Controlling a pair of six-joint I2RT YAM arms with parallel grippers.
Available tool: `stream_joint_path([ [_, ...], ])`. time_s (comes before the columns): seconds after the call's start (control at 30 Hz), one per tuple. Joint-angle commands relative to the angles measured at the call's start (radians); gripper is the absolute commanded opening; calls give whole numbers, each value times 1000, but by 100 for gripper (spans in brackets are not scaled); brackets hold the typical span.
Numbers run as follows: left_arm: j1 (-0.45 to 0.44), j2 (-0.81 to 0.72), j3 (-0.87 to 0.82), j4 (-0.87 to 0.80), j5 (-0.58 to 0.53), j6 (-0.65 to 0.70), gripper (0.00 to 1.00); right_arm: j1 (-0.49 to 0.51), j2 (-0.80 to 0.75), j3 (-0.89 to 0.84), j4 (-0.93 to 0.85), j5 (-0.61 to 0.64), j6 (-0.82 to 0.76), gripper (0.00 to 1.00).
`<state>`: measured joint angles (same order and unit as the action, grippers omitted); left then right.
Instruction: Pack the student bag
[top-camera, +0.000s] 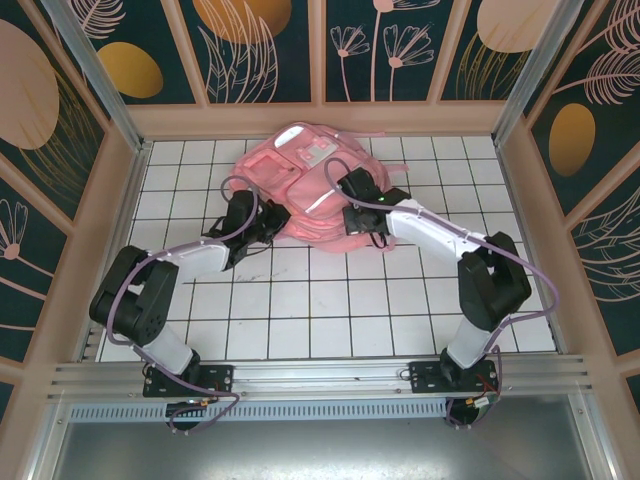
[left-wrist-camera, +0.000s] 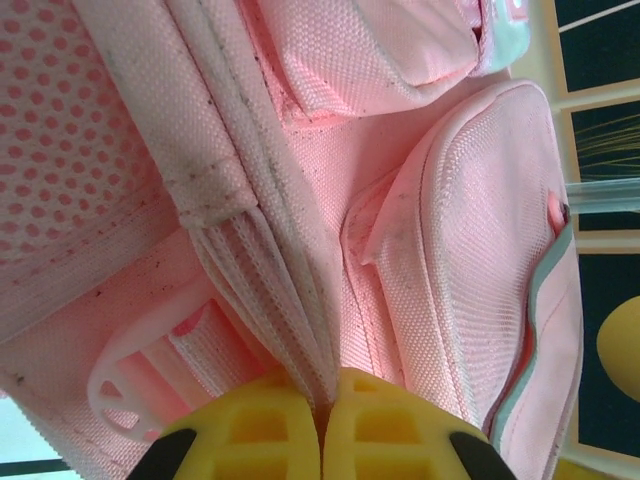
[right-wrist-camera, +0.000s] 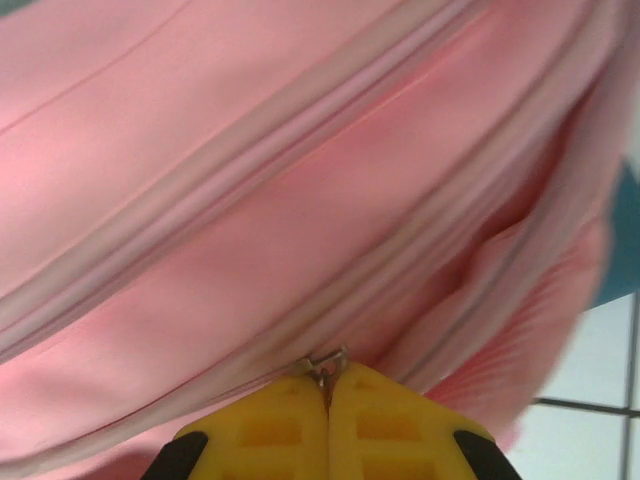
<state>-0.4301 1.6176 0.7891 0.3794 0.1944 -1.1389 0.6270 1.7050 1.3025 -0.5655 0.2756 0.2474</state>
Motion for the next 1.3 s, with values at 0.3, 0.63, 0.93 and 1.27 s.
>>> stream_joint_path([
  [0.3, 180, -141, -10, -228, -148, 191, 35, 150, -10, 47, 60, -190, -45, 0],
  [0.63, 282, -390, -94, -527, -179, 227, 60, 240, 166, 171, 317, -498, 79, 0],
  [0.93, 282, -525, -204, -443, 78, 40, 53, 292, 310, 322, 339, -576, 62, 0],
  [1.27, 281, -444, -245, -219, 139, -93, 43, 311, 313, 311, 356, -616, 42, 0],
])
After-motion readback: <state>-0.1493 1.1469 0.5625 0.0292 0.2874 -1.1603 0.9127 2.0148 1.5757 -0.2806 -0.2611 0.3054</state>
